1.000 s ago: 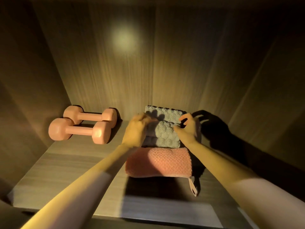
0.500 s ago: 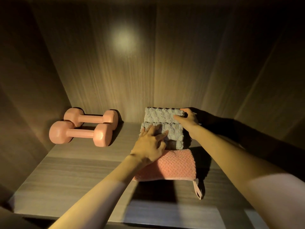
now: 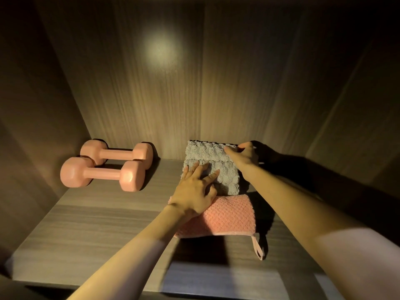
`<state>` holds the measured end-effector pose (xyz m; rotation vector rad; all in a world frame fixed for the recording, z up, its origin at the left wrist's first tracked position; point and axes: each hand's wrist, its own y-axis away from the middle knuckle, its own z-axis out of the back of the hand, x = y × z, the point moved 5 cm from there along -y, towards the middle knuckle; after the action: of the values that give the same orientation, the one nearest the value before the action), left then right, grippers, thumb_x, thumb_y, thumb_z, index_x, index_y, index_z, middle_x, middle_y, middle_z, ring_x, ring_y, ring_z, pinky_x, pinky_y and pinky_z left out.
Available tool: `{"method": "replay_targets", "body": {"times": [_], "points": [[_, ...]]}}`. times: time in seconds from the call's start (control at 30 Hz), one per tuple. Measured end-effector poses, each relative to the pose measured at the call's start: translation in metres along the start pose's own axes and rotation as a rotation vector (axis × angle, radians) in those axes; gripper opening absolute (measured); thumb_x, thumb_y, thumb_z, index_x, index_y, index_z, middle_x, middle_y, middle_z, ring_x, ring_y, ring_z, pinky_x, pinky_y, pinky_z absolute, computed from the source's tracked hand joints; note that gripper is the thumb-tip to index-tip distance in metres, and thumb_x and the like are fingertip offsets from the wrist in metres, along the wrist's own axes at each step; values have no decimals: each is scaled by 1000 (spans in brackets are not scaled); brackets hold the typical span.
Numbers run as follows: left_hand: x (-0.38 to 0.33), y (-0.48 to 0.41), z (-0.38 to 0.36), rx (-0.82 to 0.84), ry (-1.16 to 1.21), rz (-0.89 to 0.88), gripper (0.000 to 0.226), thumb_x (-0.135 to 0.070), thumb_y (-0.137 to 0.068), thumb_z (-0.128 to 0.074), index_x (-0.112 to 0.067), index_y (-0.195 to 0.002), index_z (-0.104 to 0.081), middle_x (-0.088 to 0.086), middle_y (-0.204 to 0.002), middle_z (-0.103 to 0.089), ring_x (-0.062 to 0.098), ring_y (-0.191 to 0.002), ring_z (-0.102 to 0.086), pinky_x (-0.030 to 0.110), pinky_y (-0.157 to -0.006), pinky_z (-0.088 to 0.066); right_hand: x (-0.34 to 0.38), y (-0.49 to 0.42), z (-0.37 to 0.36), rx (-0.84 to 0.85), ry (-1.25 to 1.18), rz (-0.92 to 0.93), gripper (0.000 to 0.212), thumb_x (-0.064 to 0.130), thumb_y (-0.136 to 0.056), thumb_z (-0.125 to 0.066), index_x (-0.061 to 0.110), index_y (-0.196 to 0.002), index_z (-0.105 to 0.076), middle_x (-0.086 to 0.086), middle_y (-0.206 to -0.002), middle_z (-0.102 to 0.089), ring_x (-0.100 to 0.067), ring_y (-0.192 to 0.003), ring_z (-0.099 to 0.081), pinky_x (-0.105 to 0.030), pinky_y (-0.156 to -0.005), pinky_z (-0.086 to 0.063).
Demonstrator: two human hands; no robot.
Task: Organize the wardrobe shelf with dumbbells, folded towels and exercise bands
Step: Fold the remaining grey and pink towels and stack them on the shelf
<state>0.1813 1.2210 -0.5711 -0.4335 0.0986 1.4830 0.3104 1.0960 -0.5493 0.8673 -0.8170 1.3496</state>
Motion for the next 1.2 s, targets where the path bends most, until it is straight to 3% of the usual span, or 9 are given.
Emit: {"method": "replay_targets", "body": {"times": [0.13,0.23,0.33,0.47,0.57,0.67,0.83,1.03,1.2], "points": [[-1,1,0,-15,-5,0,62,-45,-85,-25,-32,-145,-36,0,-154,-25,22,-147,-5,38,-117,10,25,25,8,-199,196,467,25,23,-88,-65,14,-112,-60,-5,-116,-49,-20,-107,-43,-20,-71,-29],[-1,2,0,-17,3,-4,63,-44,-85,-25,-31,-144,-37,1,-155,-25,22,-147,-4,38,-117,9,38,42,-10,47,438,814,33,12,-98,-45,19,-125,-63,1,-132,-56,-17,-121,-44,-20,-95,-31],[-1,3,1,-13,6,-8,62,-44,-84,-26,-28,-142,-43,2,-155,-26,24,-147,-6,41,-119,5,31,43,-31,381,566,684,40,21,-102,-32,26,-137,-52,9,-146,-44,-14,-136,-30,-34,-112,-25],[0,3,1,13,-5,12,61,-44,-86,-26,-30,-145,-37,0,-156,-23,21,-147,-3,39,-119,6,33,40,-32,468,535,535,44,32,-101,-25,30,-137,-51,2,-146,-46,-20,-133,-41,-43,-111,-33],[1,3,2,52,-32,27,53,-37,-97,-36,-34,-148,-25,-2,-159,-13,19,-148,3,37,-118,8,36,43,-17,424,407,532,41,30,-102,-29,30,-137,-50,2,-145,-46,-17,-122,-52,-37,-100,-44],[-1,2,9,92,-11,37,54,-28,-99,-36,-34,-150,-18,-3,-161,-7,20,-148,4,39,-119,5,36,55,5,324,282,602,38,13,-99,-40,22,-133,-55,4,-142,-48,-11,-88,-63,-21,-74,-51],[-7,18,32,4,104,24,52,-21,-99,-41,-25,-149,-26,-4,-159,-18,15,-147,-9,40,-119,-7,21,92,48,150,217,679,34,2,-90,-53,18,-117,-65,3,-122,-62,-1,-84,-57,-15,-74,-46],[-13,82,40,6,176,10,64,-54,-91,-50,-31,-148,-30,-7,-155,-27,12,-145,-17,35,-120,-14,-30,153,47,575,537,626,41,21,-92,-58,36,-131,-55,12,-141,-46,-9,-131,-39,-29,-110,-33],[-9,114,32,-11,17,-45,51,-40,-95,-50,-33,-144,-37,-13,-155,-25,8,-145,-15,23,-117,-18,-50,167,42,468,656,555,54,17,-95,-56,42,-140,-40,20,-154,-25,-8,-143,-22,-24,-113,-20]]}}
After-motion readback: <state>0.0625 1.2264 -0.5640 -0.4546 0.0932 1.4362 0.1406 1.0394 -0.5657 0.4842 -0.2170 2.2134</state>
